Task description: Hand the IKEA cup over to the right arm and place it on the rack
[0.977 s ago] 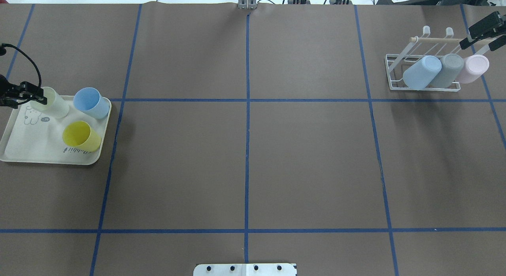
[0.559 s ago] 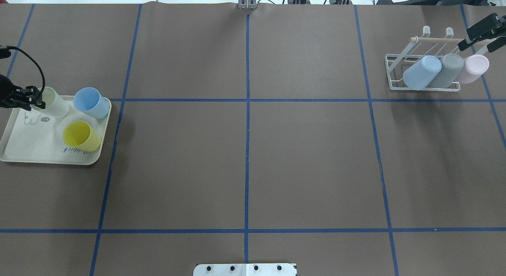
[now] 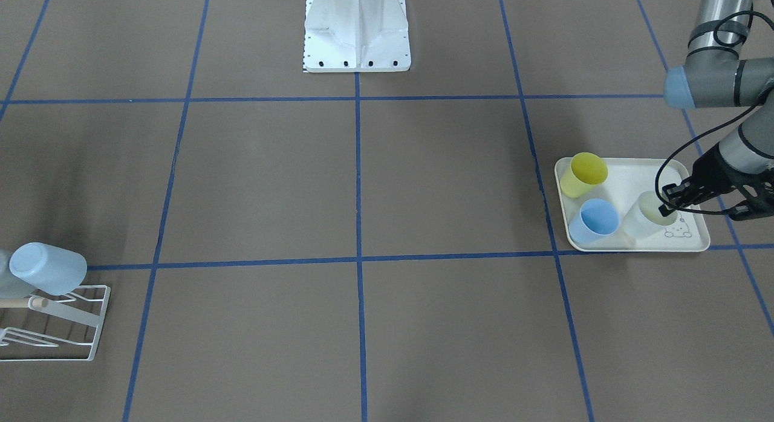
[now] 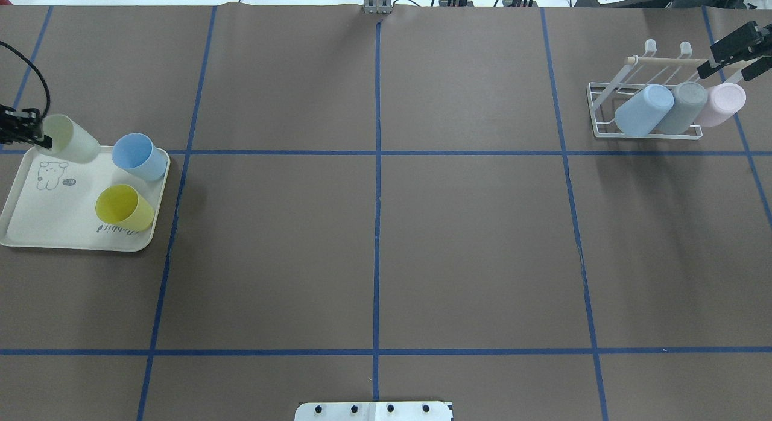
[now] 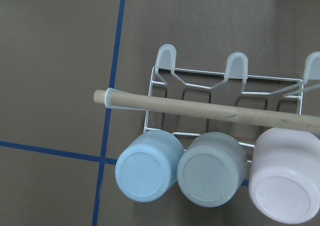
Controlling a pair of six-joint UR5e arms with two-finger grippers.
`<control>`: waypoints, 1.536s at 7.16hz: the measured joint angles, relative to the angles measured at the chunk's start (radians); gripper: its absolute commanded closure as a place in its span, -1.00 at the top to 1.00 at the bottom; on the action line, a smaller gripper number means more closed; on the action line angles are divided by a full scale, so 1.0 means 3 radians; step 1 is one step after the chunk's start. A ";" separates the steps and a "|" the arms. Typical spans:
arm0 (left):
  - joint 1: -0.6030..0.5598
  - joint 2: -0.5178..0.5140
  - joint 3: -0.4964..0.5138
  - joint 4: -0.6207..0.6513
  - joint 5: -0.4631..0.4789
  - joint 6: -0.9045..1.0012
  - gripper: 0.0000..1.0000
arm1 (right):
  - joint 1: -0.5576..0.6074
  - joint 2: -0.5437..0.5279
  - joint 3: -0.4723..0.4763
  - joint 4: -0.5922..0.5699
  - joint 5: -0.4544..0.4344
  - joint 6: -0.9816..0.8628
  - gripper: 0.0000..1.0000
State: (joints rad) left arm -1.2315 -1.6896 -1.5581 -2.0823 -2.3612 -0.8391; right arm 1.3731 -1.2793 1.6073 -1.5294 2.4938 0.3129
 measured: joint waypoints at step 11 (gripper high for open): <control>0.1361 -0.1100 -0.1532 0.0118 0.0325 -0.3971 -1.00 | -0.0998 0.0013 0.0679 0.2552 -0.0028 0.3701 0.96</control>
State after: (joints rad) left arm -0.8231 -2.0195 -2.0177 -2.0469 -2.2638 -2.0304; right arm 1.0739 -1.2753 1.8110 -0.7638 2.4853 1.4231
